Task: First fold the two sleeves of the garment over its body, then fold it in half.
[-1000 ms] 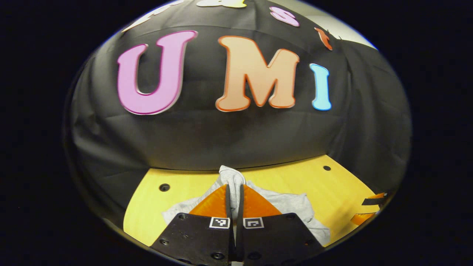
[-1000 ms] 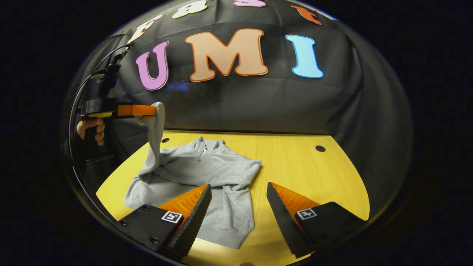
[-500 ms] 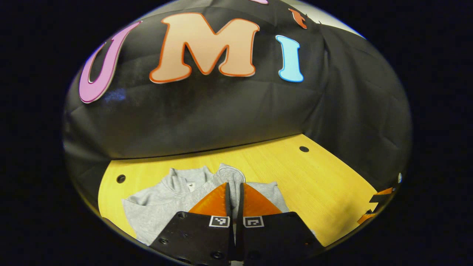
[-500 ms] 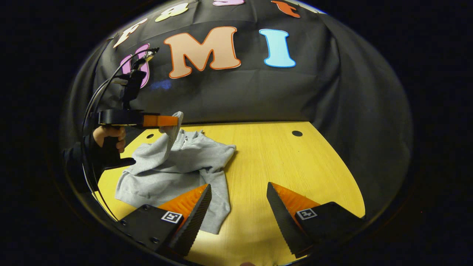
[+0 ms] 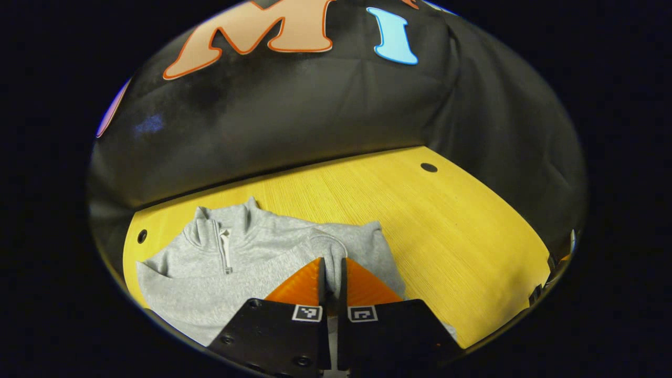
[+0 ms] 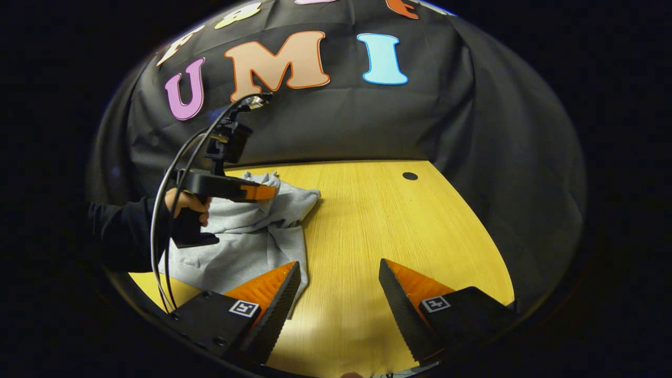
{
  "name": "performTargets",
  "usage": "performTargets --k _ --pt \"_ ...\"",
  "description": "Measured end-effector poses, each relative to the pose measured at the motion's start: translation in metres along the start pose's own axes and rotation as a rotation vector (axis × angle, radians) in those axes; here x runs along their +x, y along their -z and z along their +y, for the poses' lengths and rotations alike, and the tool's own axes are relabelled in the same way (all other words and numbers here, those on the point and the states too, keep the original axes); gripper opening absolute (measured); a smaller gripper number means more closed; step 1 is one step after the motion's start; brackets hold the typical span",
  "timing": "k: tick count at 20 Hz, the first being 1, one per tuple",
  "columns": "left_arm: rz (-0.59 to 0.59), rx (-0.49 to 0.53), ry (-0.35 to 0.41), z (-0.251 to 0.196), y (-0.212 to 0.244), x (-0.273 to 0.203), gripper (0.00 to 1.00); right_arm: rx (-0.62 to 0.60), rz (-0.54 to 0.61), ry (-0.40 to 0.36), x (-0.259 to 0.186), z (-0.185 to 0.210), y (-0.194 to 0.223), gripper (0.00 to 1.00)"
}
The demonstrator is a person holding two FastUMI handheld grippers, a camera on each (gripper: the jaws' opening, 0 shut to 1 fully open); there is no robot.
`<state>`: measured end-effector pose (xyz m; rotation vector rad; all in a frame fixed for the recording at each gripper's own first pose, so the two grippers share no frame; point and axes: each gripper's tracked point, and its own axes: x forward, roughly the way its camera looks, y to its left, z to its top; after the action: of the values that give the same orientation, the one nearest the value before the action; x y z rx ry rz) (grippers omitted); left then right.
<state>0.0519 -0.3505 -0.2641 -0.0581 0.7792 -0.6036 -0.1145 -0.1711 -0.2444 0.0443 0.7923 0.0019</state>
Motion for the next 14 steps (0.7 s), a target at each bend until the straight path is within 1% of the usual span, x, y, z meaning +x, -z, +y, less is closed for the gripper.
performTargets --k 1,2,3,5,6,9,11,12,13,14 --pt "-0.028 -0.020 0.012 -0.004 -0.005 -0.002 0.08 -0.002 -0.002 -0.007 0.000 0.001 0.000 0.91" --pt "-0.065 -0.030 0.021 -0.005 -0.012 -0.004 0.31 -0.004 -0.006 -0.016 0.001 0.005 -0.002 0.91" --pt "-0.097 -0.026 0.010 0.000 -0.020 -0.018 0.54 -0.006 -0.011 -0.026 0.005 0.010 -0.005 0.91" --pt "-0.156 -0.005 -0.049 0.021 -0.031 -0.038 1.00 -0.011 -0.017 -0.042 0.012 0.018 -0.010 0.91" --pt "-0.180 -0.001 -0.076 0.033 -0.037 -0.048 0.94 -0.011 -0.023 -0.049 0.015 0.024 -0.013 0.96" --pt "-0.226 -0.034 -0.127 0.063 -0.038 -0.089 0.94 -0.008 -0.036 -0.087 0.025 0.046 -0.020 0.97" --pt "-0.226 -0.061 -0.168 0.091 -0.029 -0.114 0.94 -0.030 -0.042 -0.103 0.031 0.059 -0.023 0.96" --pt "-0.227 -0.071 -0.190 0.105 -0.023 -0.128 0.94 -0.044 -0.045 -0.109 0.034 0.065 -0.024 0.92" --pt "-0.228 -0.082 -0.213 0.120 -0.016 -0.138 0.94 -0.055 -0.044 -0.116 0.038 0.072 -0.024 0.92" --pt "-0.227 -0.090 -0.232 0.133 -0.007 -0.150 0.95 -0.064 -0.040 -0.122 0.041 0.078 -0.022 0.97"
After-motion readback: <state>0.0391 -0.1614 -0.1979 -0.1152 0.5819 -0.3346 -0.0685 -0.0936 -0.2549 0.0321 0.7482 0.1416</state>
